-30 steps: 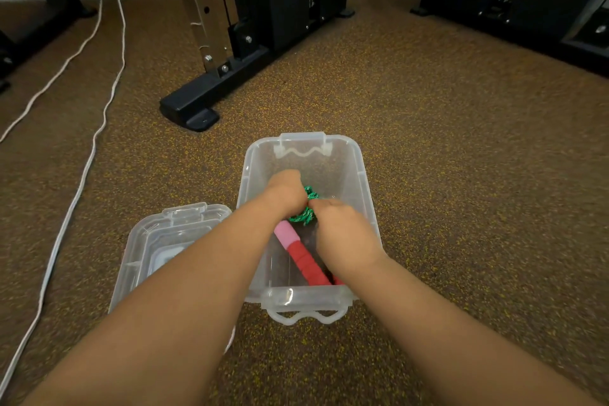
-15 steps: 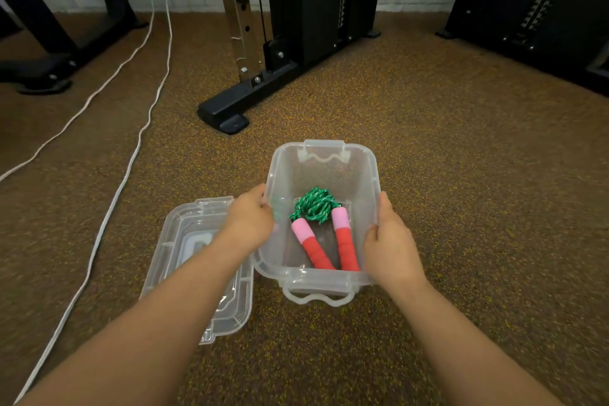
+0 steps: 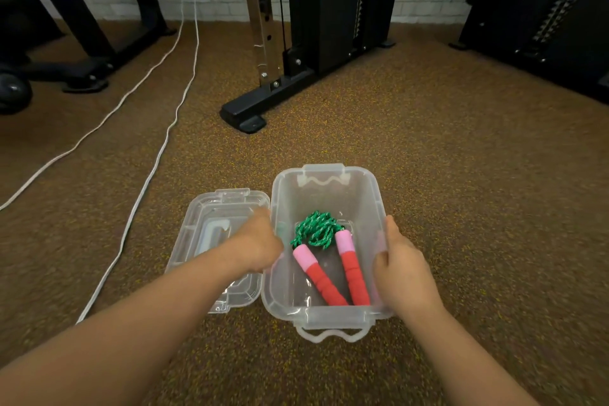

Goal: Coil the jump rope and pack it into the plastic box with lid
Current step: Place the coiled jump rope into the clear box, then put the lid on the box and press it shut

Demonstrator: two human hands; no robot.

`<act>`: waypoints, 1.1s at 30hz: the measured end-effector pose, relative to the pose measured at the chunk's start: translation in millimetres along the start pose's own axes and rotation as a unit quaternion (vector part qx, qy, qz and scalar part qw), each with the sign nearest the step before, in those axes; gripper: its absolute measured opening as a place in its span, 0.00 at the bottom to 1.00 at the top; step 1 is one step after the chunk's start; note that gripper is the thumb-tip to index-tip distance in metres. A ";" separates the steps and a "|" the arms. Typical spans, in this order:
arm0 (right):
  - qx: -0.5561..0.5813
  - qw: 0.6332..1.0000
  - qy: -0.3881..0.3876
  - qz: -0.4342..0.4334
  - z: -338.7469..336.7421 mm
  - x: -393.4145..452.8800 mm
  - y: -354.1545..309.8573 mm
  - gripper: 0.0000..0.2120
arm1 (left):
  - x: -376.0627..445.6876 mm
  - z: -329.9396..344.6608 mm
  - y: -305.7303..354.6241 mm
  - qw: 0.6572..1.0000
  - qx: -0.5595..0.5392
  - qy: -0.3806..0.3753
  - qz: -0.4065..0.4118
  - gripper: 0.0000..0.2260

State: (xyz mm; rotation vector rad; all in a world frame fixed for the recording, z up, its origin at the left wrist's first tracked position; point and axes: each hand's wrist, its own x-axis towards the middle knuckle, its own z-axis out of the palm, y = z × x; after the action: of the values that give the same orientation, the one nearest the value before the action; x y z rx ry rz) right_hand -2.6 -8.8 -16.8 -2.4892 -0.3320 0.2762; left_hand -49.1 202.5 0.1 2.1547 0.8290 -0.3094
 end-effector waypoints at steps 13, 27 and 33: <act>0.015 0.998 -0.013 -0.053 -5.0 -9.7 -11.7 0.30 | 6.0 -23.1 -63.2 0.998 0.030 0.021 0.053 0.20; -0.100 0.931 -0.073 -0.342 50.7 -42.4 -92.7 0.25 | -8.7 -13.2 -166.2 0.918 0.380 -0.058 0.098 0.32; -0.144 0.868 -0.133 -0.456 96.9 -68.9 -116.6 0.28 | -5.7 -7.3 -187.3 0.892 0.431 -0.075 0.114 0.30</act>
State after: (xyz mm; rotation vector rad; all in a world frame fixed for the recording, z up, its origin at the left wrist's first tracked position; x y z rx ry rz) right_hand -114.2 114.8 -16.3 -2.2539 -1.6928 0.1690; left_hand -175.8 294.2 -103.3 2.9589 0.3489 -0.8295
